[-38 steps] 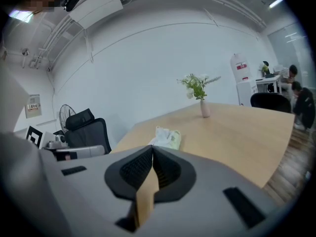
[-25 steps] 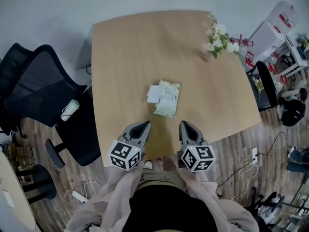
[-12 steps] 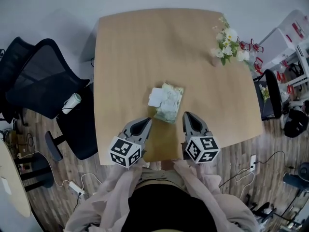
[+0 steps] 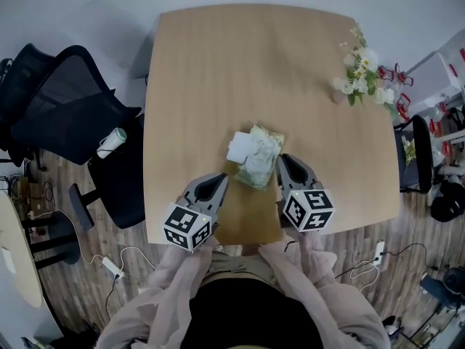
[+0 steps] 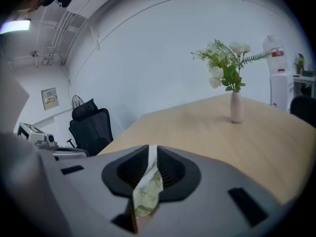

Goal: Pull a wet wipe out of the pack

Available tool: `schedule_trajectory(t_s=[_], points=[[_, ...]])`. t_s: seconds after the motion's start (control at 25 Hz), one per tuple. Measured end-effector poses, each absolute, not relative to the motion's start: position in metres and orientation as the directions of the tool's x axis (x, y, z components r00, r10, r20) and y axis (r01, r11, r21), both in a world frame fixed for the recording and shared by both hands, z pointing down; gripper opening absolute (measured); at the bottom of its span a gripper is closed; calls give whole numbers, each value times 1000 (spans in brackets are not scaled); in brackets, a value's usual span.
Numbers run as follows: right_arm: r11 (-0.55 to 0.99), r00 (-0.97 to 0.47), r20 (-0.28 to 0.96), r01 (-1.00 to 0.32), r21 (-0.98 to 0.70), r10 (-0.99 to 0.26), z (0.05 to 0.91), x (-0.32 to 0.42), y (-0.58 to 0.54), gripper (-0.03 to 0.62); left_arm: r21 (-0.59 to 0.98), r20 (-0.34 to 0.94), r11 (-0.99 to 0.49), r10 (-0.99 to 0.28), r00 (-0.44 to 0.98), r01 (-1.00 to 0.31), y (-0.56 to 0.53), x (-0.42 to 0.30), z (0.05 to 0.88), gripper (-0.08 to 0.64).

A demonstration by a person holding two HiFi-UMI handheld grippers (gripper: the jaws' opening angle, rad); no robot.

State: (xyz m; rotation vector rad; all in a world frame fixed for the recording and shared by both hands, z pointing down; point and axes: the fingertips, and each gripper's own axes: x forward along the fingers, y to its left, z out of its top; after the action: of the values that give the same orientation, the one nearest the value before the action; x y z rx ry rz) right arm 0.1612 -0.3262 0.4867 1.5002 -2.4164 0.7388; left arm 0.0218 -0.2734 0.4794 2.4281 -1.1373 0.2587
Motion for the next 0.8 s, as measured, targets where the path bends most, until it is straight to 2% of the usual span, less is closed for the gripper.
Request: schedule_trajectory(t_s=[0.08, 0.52, 0.8], points=[[371, -479, 430, -874, -313, -765, 492, 159, -333, 85, 313, 353, -551, -688, 634, -773, -275, 20, 481, 12], [448, -566, 462, -824, -348, -683, 516, 137, -353, 150, 323, 397, -494, -704, 589, -807, -283, 12, 498, 12], [479, -593, 481, -805, -349, -646, 527, 127, -358, 160, 322, 417, -465, -712, 565, -824, -284, 9, 504, 12]])
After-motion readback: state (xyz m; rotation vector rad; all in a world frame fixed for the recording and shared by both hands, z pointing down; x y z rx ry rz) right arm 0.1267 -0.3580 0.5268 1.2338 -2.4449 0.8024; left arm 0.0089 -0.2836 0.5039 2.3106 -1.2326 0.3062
